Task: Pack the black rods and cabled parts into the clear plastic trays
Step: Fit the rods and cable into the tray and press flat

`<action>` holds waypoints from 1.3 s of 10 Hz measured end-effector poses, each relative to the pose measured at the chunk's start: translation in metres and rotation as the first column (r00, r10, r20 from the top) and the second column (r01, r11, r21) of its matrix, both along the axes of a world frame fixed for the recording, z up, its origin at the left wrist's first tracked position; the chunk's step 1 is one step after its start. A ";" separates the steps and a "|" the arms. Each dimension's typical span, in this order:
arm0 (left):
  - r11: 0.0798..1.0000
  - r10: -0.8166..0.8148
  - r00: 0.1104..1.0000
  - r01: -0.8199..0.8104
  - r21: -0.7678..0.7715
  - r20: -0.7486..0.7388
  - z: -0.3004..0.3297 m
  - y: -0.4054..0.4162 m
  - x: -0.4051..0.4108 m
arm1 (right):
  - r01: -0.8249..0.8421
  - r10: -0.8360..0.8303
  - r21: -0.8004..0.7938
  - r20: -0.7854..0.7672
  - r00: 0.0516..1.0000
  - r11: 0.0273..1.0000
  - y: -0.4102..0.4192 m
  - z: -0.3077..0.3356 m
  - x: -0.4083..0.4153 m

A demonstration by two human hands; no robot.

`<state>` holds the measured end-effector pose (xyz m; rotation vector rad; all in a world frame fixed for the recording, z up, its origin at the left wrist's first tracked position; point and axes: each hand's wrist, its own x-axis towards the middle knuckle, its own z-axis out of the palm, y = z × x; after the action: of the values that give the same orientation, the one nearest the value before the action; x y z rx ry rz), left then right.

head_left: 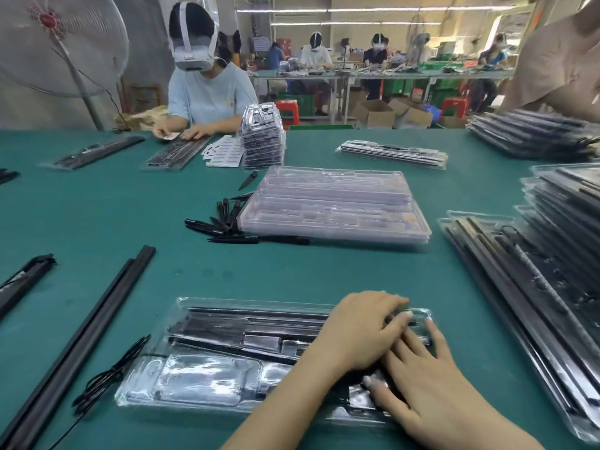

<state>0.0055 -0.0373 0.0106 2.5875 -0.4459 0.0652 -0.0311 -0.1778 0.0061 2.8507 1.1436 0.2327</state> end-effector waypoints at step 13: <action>1.000 0.003 0.999 -0.002 -0.022 0.040 -0.006 0.000 -0.001 | -0.021 0.021 0.162 0.004 1.000 0.987 -0.002 -0.003 0.003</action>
<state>0.0045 -0.0369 0.0048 2.5692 -0.4538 0.1224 -0.0286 -0.1802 0.0034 2.9777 1.2082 0.3449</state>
